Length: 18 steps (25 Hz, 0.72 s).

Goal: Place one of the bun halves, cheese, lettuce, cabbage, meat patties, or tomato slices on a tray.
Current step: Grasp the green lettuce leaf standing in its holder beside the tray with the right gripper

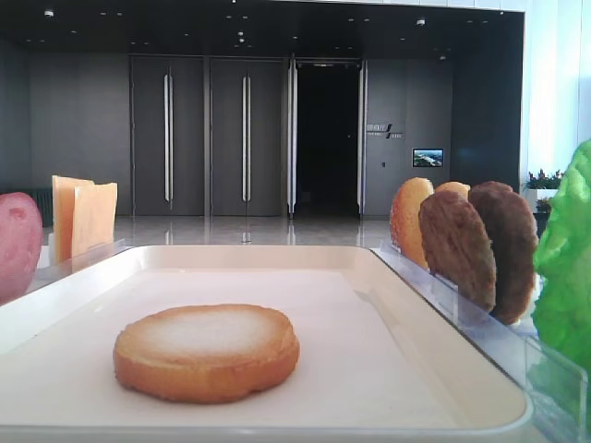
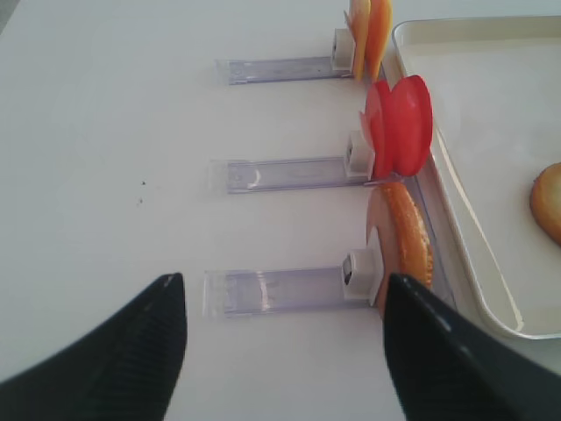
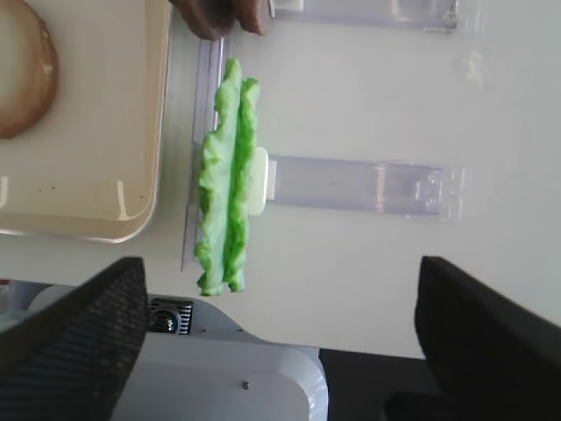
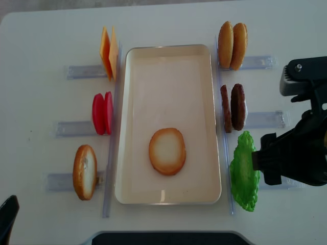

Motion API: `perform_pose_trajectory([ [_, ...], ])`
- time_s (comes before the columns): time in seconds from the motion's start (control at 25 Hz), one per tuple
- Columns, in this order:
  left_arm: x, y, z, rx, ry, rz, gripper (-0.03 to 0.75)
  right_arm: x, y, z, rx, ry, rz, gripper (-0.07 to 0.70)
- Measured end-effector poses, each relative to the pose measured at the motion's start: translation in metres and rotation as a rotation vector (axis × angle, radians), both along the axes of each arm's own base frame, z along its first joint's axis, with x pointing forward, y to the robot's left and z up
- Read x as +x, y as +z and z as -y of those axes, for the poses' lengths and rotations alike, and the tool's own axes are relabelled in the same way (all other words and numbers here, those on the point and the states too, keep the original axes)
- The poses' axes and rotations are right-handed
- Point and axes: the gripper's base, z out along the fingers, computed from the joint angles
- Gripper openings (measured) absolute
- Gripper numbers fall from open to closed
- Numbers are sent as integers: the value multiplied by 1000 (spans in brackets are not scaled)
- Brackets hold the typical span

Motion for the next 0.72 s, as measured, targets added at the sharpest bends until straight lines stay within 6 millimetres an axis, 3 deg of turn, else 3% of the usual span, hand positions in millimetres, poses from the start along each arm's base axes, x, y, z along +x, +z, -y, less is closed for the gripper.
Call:
perform_pose_trajectory([
  [0.72, 0, 0, 0, 0, 0, 0, 534, 29, -41, -39, -62, 51, -53, 581],
])
